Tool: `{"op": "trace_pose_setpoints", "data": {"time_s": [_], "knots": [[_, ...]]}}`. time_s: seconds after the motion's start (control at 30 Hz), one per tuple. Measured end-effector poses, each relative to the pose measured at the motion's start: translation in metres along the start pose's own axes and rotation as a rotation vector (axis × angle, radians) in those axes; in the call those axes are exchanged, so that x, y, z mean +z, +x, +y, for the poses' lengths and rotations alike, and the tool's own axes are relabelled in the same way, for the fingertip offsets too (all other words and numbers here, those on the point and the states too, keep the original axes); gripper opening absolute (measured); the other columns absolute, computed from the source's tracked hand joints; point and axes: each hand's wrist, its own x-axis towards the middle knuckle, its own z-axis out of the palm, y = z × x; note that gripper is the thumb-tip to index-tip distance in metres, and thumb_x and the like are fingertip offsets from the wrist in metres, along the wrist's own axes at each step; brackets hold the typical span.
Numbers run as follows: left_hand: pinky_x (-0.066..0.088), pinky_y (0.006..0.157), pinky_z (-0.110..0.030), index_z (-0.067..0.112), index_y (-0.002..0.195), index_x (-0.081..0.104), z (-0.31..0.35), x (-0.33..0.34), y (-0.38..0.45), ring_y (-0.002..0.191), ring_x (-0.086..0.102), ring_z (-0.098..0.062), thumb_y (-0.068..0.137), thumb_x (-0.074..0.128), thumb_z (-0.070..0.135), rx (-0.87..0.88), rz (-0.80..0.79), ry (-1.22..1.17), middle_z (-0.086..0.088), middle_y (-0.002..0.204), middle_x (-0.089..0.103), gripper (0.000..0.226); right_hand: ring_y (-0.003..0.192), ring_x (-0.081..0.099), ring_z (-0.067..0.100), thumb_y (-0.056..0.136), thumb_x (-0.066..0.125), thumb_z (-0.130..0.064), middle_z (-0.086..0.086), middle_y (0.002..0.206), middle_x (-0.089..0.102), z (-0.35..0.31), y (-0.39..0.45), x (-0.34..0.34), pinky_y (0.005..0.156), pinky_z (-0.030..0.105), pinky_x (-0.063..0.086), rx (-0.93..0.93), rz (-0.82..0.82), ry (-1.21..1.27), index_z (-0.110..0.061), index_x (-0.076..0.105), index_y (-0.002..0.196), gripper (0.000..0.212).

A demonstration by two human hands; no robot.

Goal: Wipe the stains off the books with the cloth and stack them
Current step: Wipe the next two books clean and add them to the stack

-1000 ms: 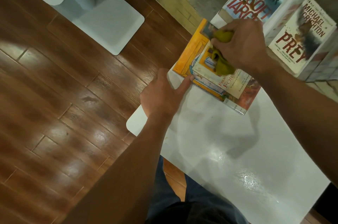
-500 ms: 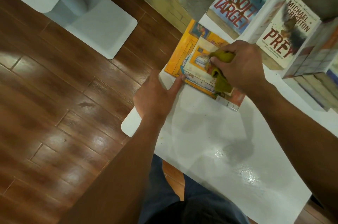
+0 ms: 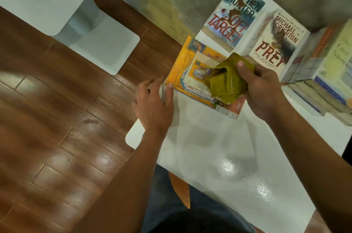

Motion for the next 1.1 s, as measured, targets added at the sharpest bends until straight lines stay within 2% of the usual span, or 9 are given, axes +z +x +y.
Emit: {"op": "trace_pose_setpoints", "data": {"time_s": [0.17,0.3,0.43,0.6,0.73,0.83,0.9,0.97,1.1], "knots": [[0.032,0.106,-0.047,0.027,0.138,0.059,0.015,-0.005,-0.012,0.131,0.046,-0.018,0.099,0.035,0.065,0.011,-0.087,0.117,0.001,0.141,0.051,0.06,0.109,0.069,0.025,0.102,0.051,-0.033,0.002,0.121,0.071,0.027,-0.011,-0.005,0.083,0.044,0.058,0.189,0.046,0.274,-0.021,0.064,0.127,0.031],[0.035,0.1,-0.044,0.025,0.135,0.06,0.021,-0.011,-0.019,0.126,0.048,-0.023,0.099,0.048,0.057,-0.038,-0.053,0.163,-0.002,0.139,0.052,0.049,0.109,0.069,0.027,0.099,0.056,-0.028,0.008,0.119,0.072,0.041,-0.027,-0.01,0.094,0.048,0.055,0.203,0.089,0.352,-0.008,0.063,0.126,0.034],[0.045,0.091,-0.043,0.019,0.122,0.061,0.025,-0.01,-0.024,0.113,0.055,-0.026,0.099,0.05,0.055,-0.127,-0.021,0.131,-0.004,0.122,0.061,0.044,0.103,0.071,0.02,0.089,0.071,-0.023,0.004,0.113,0.073,0.042,-0.046,-0.014,0.09,0.038,0.057,0.131,0.121,0.186,-0.009,0.063,0.123,0.037],[0.056,0.078,-0.043,0.026,0.118,0.056,0.043,-0.016,-0.028,0.089,0.066,-0.015,0.098,0.049,0.058,-0.09,-0.064,-0.156,0.014,0.105,0.066,0.038,0.098,0.071,0.015,0.086,0.075,-0.026,0.001,0.111,0.071,0.027,-0.061,-0.018,0.075,0.023,0.058,-0.03,0.132,0.014,-0.011,0.063,0.125,0.043],[0.053,0.09,-0.028,0.044,0.127,0.048,0.078,-0.024,-0.033,0.11,0.059,0.001,0.089,0.047,0.074,0.042,-0.366,-0.472,0.022,0.119,0.06,0.048,0.1,0.071,0.023,0.08,0.069,-0.033,0.005,0.107,0.074,0.014,-0.067,-0.013,0.085,0.035,0.059,-0.049,0.008,0.083,-0.008,0.066,0.118,0.045],[0.056,0.091,-0.026,0.04,0.128,0.053,0.098,-0.029,-0.029,0.106,0.061,0.008,0.093,0.052,0.059,-0.087,-0.669,-0.792,0.026,0.114,0.062,0.04,0.114,0.066,0.032,0.086,0.061,-0.031,0.013,0.12,0.069,0.009,-0.065,-0.006,0.097,0.049,0.053,0.0,-0.151,0.254,-0.005,0.061,0.125,0.047],[0.059,0.09,-0.035,0.036,0.111,0.064,0.102,-0.029,-0.026,0.098,0.067,-0.001,0.1,0.055,0.042,-0.092,-0.622,-0.817,0.021,0.1,0.07,0.015,0.125,0.058,0.034,0.093,0.053,-0.028,0.017,0.133,0.062,0.006,-0.063,-0.001,0.099,0.046,0.052,0.035,-0.249,0.443,-0.001,0.051,0.135,0.05],[0.06,0.084,-0.035,0.028,0.102,0.067,0.102,-0.028,-0.026,0.095,0.07,-0.009,0.101,0.058,0.032,-0.131,-0.575,-0.877,0.011,0.095,0.073,0.01,0.135,0.049,0.034,0.097,0.049,-0.031,0.018,0.146,0.051,0.005,-0.061,0.004,0.104,0.048,0.048,0.057,-0.302,0.623,-0.003,0.037,0.148,0.059],[0.061,0.084,-0.033,0.024,0.121,0.061,0.096,-0.021,-0.032,0.102,0.069,-0.012,0.097,0.064,0.034,-0.227,-0.527,-0.932,0.003,0.111,0.07,0.025,0.142,0.038,0.038,0.094,0.054,-0.038,0.016,0.156,0.037,0.009,-0.062,0.014,0.11,0.063,0.036,0.036,-0.384,0.686,-0.024,0.025,0.156,0.071]]}}
